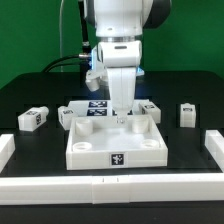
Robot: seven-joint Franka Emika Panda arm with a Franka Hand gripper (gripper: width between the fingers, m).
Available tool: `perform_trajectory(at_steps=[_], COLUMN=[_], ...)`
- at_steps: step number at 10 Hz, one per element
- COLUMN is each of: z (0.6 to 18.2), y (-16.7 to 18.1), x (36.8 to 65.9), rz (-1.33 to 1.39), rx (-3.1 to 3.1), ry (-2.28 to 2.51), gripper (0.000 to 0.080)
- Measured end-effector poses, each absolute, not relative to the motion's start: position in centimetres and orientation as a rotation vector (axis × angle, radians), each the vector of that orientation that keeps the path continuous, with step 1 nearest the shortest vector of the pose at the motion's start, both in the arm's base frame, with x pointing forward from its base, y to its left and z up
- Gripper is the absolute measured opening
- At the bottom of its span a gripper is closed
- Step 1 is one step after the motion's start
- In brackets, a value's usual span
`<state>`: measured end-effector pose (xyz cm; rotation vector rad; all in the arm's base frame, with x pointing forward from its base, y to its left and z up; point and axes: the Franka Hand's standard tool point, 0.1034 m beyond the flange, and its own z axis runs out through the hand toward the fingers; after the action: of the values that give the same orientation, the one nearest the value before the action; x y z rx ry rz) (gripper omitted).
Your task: Assemble one leg
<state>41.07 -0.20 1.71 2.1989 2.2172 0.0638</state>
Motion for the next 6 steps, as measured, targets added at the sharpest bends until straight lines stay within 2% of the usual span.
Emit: perform_trajectory(at_steps=[2, 5, 6], z=[0.76, 0.61, 0.51], y=[-0.58, -0.82, -0.83], x=[40.30, 40.26, 40.18], rz=[0.038, 0.036, 0.034], rx=[2.224, 2.238, 2.239], ry=[2.221, 2.212, 2.213], gripper=[0.0650, 0.0650, 0.0540])
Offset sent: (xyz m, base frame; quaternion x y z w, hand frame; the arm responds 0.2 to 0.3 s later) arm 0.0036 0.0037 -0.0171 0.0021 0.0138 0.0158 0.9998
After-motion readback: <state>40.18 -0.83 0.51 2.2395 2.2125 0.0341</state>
